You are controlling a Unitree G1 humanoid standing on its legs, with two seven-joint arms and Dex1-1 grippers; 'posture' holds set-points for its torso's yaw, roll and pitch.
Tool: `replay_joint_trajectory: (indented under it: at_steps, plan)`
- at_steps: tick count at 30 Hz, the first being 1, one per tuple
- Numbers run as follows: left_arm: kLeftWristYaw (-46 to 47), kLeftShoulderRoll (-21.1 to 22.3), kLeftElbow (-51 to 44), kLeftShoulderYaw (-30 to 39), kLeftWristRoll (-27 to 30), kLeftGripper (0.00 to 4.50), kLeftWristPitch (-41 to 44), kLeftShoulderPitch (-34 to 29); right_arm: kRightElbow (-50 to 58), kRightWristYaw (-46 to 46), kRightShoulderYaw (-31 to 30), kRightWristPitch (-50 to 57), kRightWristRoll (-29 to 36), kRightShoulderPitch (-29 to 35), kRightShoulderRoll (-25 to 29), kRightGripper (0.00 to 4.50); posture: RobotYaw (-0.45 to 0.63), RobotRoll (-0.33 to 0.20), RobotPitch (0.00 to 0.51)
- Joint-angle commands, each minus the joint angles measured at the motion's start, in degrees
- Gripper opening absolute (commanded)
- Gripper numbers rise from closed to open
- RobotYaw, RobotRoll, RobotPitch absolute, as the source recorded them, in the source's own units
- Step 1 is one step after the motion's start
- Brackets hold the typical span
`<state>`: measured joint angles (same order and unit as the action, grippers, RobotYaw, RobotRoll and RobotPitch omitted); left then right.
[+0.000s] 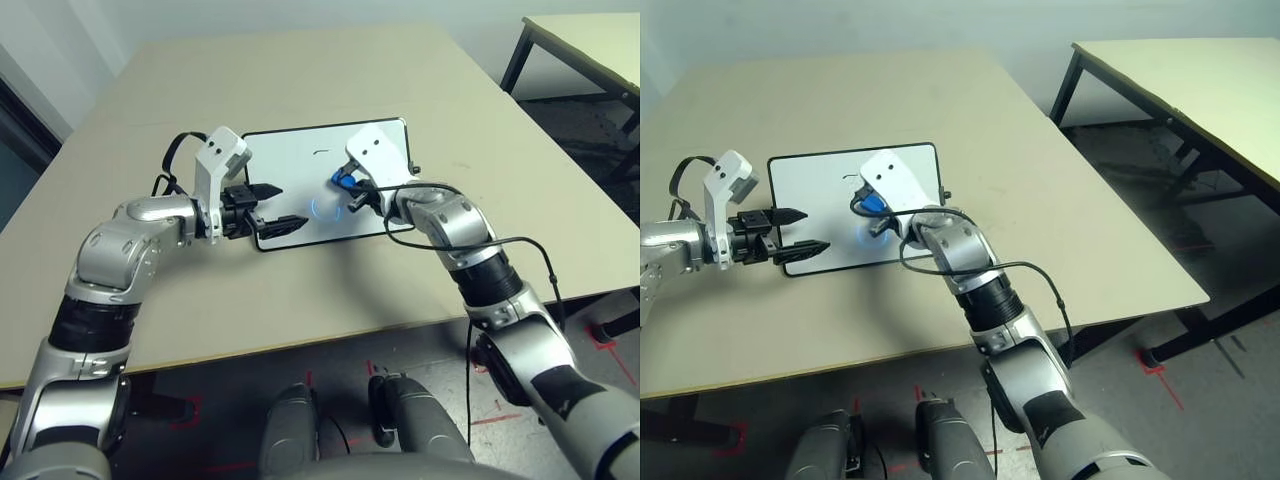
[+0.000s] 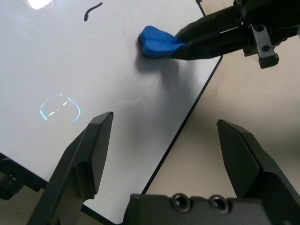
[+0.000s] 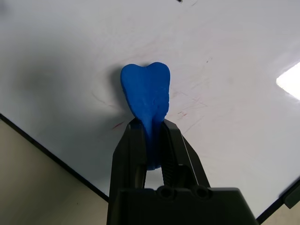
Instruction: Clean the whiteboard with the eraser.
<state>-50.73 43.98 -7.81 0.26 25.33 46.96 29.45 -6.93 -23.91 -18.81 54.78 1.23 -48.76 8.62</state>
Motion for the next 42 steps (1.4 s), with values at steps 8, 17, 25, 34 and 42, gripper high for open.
replay_joint_trajectory:
  at_steps: [8,17,25,34,42]
  plan:
    - [-0.2,2.3,3.3,0.4,-1.6,4.50,-0.5,0.6,-18.5,0.8,2.2,-13.0,-2.5,-12.7,-1.5,0.38,-0.01,0.000,0.057]
    - [0.6,5.5,6.0,3.8,-2.0,4.50,-1.3,0.1,-14.6,-3.8,-3.7,-10.7,-4.2,-7.7,-3.4,0.38,0.01,0.000,0.065]
    - [0.8,6.0,5.9,5.0,-1.7,4.50,-1.9,0.0,-16.6,-3.9,-2.7,-10.7,-5.2,-9.7,-3.4,0.38,0.02,0.000,0.064]
    - [1.4,5.6,5.2,5.4,-1.4,4.50,-1.9,-0.5,-29.1,-1.5,1.0,-17.7,-5.2,-17.7,-5.8,0.38,0.03,0.000,0.061]
    - [1.8,5.7,4.5,5.9,-1.1,4.50,-1.5,-0.9,-16.7,-6.8,-5.7,-10.1,-6.8,-8.7,-5.5,0.38,0.03,0.000,0.068]
